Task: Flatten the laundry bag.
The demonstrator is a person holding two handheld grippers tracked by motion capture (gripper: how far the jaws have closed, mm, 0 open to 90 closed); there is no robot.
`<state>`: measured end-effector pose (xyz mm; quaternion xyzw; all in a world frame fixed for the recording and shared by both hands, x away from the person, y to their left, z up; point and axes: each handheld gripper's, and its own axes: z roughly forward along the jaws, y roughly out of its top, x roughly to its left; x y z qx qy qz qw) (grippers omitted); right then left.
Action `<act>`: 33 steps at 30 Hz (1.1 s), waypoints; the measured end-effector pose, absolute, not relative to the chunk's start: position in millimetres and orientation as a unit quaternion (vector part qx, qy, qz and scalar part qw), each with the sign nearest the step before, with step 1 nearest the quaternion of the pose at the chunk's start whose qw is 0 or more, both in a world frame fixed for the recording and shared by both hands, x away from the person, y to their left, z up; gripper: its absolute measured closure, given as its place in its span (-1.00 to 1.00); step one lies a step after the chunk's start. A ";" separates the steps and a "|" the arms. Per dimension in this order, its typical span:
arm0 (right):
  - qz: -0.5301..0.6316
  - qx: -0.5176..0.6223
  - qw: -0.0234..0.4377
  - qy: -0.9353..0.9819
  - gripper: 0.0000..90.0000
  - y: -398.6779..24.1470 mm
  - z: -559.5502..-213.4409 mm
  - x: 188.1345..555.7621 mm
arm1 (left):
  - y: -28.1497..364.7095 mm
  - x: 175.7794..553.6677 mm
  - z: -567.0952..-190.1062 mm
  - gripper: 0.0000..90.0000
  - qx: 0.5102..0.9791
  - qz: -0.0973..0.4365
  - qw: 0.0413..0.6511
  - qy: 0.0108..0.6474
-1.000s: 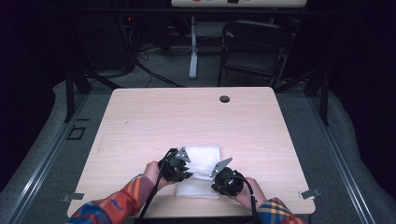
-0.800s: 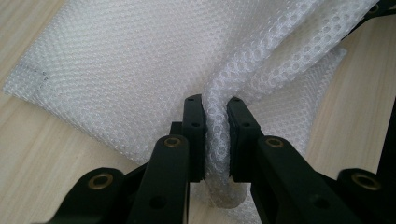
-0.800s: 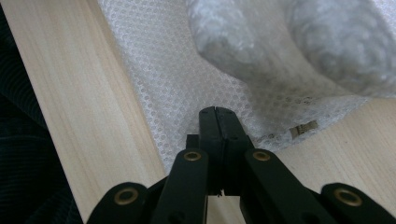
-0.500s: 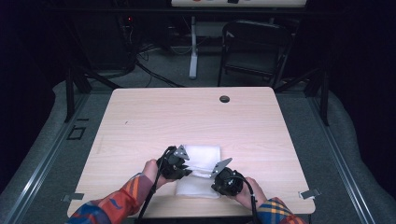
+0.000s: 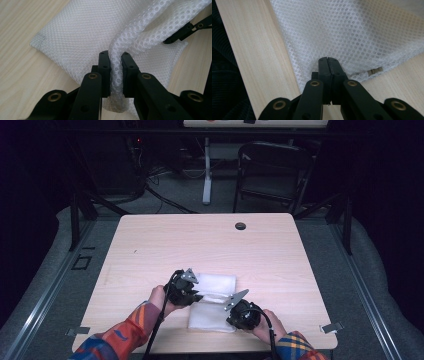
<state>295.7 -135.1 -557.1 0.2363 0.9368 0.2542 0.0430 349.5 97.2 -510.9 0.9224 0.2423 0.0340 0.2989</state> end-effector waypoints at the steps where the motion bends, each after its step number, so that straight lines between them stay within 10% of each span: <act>1: 0.254 0.236 0.043 0.937 1.00 -135.1 -557.1 295.7 | 98.4 351.0 -509.5 0.79 0.921 0.036 0.301 0.243; 33: 0.252 0.234 0.044 0.938 1.00 -135.5 -556.8 296.1 | 103.6 378.7 -489.9 0.79 0.903 0.071 0.324 0.272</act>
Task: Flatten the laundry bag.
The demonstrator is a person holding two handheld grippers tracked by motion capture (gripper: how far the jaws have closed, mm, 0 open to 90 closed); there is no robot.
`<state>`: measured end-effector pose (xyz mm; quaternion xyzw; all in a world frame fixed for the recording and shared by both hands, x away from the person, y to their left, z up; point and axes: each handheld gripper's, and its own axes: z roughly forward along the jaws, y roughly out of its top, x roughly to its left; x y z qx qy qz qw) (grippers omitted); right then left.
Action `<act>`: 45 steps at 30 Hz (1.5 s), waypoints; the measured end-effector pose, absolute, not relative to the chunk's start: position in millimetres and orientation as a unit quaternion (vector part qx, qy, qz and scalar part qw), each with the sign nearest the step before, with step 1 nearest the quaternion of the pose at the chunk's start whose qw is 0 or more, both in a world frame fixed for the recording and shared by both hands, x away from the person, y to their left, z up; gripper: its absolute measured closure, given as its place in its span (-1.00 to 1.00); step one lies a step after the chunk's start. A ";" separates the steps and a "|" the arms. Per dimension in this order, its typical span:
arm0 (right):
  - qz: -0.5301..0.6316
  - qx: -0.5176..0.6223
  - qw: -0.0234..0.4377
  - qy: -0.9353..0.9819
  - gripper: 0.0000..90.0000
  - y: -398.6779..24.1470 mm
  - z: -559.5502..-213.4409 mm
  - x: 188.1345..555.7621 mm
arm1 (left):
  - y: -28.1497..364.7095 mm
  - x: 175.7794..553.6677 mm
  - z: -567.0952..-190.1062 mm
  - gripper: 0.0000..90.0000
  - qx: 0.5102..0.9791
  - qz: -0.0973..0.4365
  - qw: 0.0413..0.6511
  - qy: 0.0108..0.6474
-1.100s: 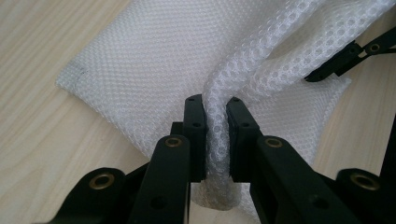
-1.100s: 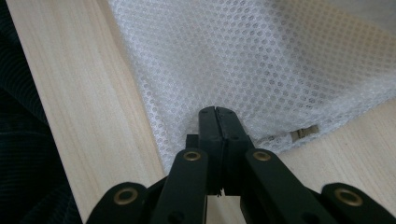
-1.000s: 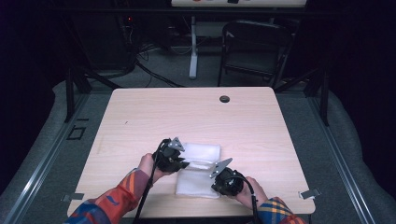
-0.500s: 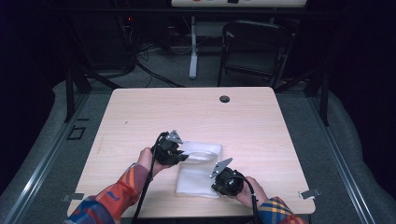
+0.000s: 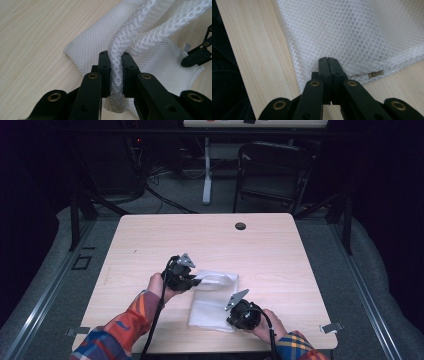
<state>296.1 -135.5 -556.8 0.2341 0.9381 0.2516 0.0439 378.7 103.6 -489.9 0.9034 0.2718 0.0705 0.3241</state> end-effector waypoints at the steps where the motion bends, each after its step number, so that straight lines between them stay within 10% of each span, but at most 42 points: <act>1: 0.251 0.234 0.044 0.938 1.00 -135.5 -556.7 296.1 | 103.7 379.5 -489.5 0.79 0.903 0.072 0.325 0.272; 45: 0.232 0.211 0.027 0.949 1.00 -141.5 -553.5 296.4 | 109.2 430.0 -452.7 0.78 0.891 0.111 0.314 0.309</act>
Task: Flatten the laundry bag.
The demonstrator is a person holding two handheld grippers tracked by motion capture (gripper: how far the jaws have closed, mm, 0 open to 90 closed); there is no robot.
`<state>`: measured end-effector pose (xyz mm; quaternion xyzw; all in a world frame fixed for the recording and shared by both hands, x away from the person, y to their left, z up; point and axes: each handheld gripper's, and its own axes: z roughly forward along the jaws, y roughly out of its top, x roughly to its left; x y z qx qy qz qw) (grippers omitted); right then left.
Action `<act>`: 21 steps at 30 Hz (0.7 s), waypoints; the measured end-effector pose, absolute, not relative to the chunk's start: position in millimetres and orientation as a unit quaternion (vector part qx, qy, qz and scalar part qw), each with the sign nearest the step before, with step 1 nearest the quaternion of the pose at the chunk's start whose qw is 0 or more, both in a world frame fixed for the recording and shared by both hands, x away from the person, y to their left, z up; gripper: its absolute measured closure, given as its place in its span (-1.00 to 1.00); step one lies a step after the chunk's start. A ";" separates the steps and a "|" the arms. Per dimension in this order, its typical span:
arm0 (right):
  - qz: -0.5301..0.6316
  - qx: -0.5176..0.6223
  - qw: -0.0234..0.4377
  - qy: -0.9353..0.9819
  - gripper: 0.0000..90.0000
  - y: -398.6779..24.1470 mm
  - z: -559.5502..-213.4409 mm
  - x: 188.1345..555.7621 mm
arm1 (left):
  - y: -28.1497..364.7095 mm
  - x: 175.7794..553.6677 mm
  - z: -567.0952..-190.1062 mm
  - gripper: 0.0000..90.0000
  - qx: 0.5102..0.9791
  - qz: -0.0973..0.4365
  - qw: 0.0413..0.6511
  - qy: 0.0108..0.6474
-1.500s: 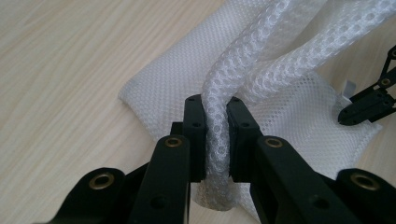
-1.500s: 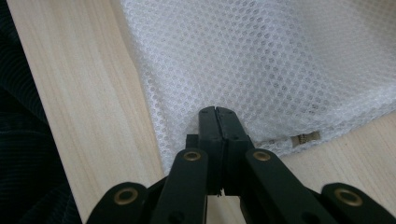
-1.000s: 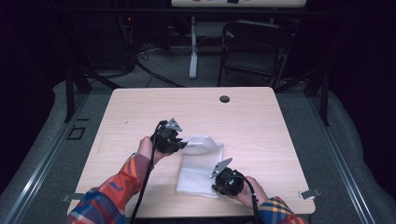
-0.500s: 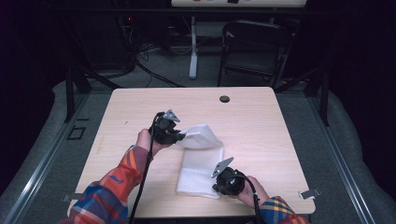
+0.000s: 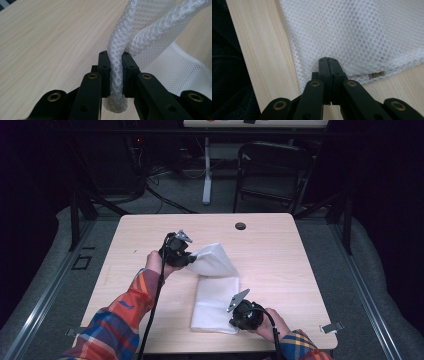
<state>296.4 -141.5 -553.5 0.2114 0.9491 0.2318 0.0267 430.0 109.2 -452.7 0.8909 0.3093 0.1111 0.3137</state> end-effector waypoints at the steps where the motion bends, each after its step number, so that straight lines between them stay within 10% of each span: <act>1: 0.229 0.211 0.028 0.950 1.00 -141.5 -553.2 296.1 | 110.4 431.9 -451.4 0.78 0.890 0.106 0.317 0.309; 21: 0.227 0.224 0.029 0.947 1.00 -146.1 -552.9 298.8 | 100.8 459.8 -443.5 0.80 0.891 0.139 0.297 0.313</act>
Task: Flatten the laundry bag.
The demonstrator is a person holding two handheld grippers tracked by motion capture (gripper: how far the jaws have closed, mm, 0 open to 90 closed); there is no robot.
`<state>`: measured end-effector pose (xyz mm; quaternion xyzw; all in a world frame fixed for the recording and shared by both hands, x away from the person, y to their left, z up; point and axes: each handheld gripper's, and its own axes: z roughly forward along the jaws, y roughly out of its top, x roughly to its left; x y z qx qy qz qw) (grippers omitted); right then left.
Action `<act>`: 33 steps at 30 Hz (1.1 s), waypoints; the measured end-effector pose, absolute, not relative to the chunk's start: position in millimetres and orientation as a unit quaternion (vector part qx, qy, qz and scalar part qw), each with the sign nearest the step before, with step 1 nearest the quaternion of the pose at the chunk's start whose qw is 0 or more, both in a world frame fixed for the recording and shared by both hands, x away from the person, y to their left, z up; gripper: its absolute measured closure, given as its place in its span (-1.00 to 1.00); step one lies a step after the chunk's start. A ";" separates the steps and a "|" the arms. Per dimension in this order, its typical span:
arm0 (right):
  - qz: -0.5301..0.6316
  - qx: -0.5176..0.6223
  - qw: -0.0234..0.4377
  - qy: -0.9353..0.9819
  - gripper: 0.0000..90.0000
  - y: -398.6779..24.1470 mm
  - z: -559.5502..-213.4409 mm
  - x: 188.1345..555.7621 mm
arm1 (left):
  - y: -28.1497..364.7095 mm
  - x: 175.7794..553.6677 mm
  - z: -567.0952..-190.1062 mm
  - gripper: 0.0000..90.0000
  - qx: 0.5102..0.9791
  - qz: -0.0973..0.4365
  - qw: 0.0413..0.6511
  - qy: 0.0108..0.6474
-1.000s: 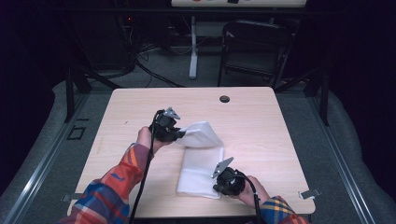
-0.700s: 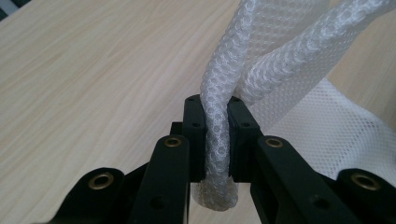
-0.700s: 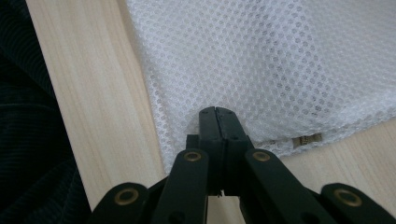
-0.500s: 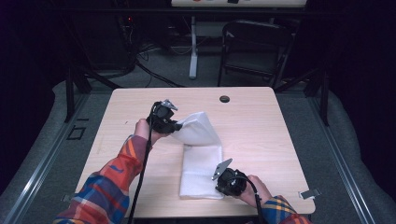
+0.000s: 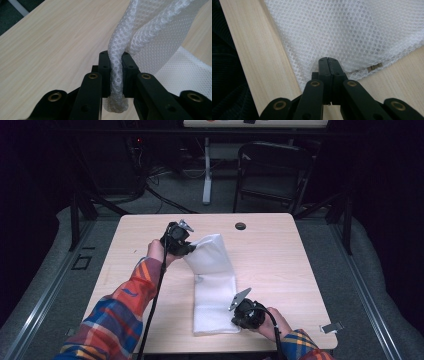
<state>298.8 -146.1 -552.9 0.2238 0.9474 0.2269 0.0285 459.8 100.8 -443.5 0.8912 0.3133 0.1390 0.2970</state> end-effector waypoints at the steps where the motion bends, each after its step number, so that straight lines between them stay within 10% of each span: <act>1: 0.224 0.226 0.029 0.948 1.00 -146.3 -552.5 299.0 | 97.8 461.8 -444.0 0.80 0.892 0.142 0.295 0.312; 33: 0.226 0.232 0.030 0.946 1.00 -147.2 -552.7 299.6 | 60.7 494.8 -461.1 0.79 0.889 0.175 0.277 0.321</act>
